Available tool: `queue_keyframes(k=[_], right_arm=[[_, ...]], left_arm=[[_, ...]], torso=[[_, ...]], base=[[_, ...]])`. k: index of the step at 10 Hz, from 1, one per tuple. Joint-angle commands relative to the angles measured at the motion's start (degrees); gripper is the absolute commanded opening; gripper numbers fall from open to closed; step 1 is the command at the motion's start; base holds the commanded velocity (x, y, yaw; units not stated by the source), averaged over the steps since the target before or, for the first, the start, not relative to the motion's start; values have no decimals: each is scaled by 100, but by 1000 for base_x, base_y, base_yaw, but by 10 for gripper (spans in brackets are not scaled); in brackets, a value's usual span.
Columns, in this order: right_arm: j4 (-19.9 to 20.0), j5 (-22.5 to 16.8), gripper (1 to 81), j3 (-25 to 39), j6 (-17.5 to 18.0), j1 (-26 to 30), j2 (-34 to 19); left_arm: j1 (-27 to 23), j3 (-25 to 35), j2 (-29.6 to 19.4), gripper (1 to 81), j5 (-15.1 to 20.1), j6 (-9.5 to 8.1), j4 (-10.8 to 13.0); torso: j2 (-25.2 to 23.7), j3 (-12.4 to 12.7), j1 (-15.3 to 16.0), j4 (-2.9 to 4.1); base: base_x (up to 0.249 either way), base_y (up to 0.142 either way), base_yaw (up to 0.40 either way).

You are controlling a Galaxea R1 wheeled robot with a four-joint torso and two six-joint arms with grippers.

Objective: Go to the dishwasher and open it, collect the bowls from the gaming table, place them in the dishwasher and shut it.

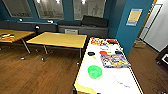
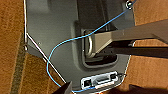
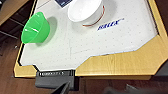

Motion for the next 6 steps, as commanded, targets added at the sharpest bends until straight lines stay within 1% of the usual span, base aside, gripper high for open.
queue_keyframes(k=[1,2,3,4,5,6], right_arm=[[64,-1373,811,36,636,1727,-496],[64,-1664,811,-113,811,2052,-364],[64,-1736,811,-296,1047,2211,-189],[55,-1762,811,-631,1461,2282,58],[55,-1763,811,-860,1674,2300,278],[55,-1754,811,-1142,1797,2265,569]], left_arm=[[-97,55,-42,811,322,-28,-4],[-97,47,-16,811,330,-28,-4],[-97,46,1,811,330,-28,-4],[-97,46,11,811,330,-28,-4],[-97,46,11,811,330,-28,-13],[-97,46,11,811,330,-28,-13]], torso=[[0,2,0,0],[2,5,2,0],[2,13,2,0],[2,11,2,0],[2,11,2,0],[5,11,2,0]], base=[[0,0,0],[0,0,0],[0,0,0],[0,0,0],[0,0,0],[0,0,0]])
